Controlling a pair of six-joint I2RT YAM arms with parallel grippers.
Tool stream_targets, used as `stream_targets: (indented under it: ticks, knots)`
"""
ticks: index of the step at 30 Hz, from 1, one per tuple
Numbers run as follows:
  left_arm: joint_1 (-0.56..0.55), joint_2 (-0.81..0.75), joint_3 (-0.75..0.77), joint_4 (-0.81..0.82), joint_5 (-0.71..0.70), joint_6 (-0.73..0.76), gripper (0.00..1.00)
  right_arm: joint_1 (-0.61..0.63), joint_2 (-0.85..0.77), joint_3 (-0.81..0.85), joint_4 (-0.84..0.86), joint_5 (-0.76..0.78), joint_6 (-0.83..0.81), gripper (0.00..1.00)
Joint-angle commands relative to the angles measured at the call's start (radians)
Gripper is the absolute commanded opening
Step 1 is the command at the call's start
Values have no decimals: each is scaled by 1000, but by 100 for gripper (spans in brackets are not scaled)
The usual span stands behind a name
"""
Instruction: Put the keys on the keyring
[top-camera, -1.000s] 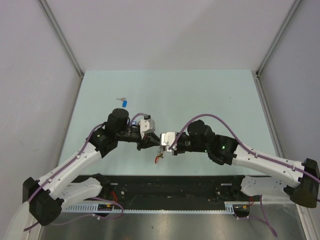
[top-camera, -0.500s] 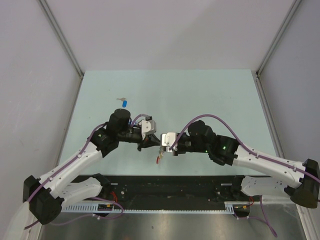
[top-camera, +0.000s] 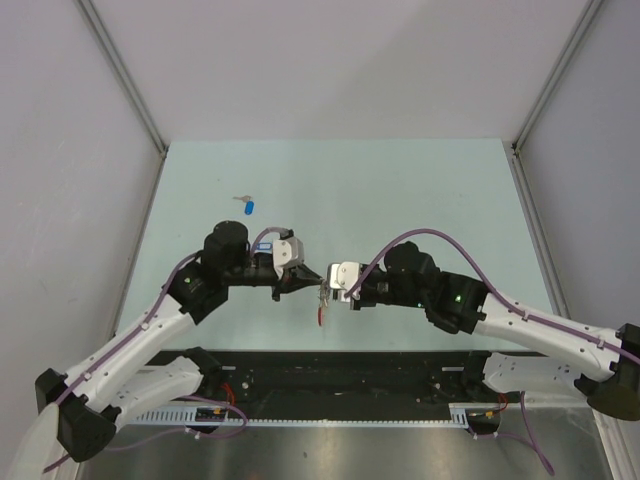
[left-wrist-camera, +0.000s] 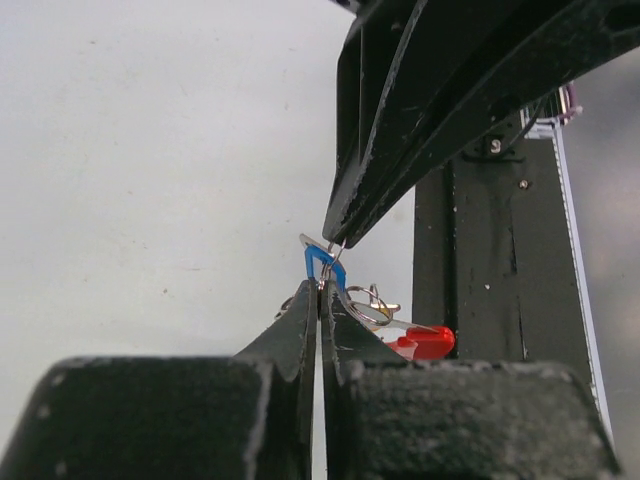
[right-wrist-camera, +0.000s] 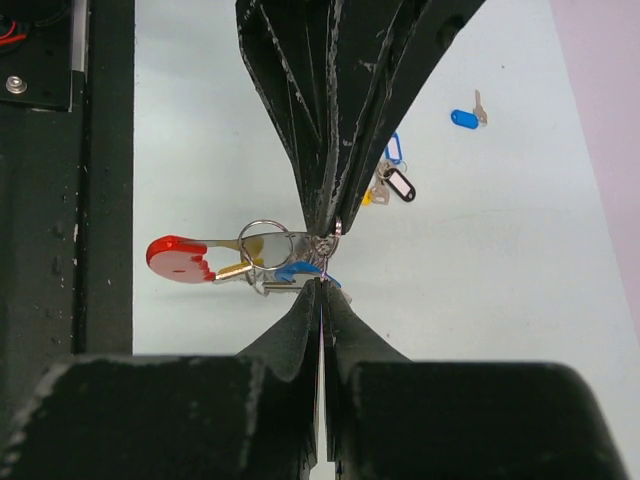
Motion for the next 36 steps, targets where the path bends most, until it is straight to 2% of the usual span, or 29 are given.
stream_targets:
  ticks: [1, 11, 20, 23, 31, 33, 34, 36]
  knots:
    - [6, -51, -14, 93, -65, -74, 0, 3, -23, 21, -12, 25, 47, 0]
    - [6, -108, -64, 219, -169, -172, 1, 31, -8, -24, 112, 13, 97, 0]
    - [6, -161, -132, 350, -237, -275, 0, 51, 41, -27, 198, 88, 117, 0]
    - [6, -171, -144, 371, -232, -287, 0, 51, 54, -28, 226, 143, 124, 0]
    - [6, -184, -159, 365, -279, -312, 0, 51, 57, -28, 241, 164, 141, 0]
    - [6, -200, -161, 353, -315, -304, 13, 45, 47, -28, 241, 192, 140, 0]
    - [6, -204, -162, 344, -325, -296, 23, 43, 44, -28, 240, 197, 139, 0]
    - [6, -229, -164, 333, -367, -296, 30, 33, 29, -27, 234, 198, 140, 0]
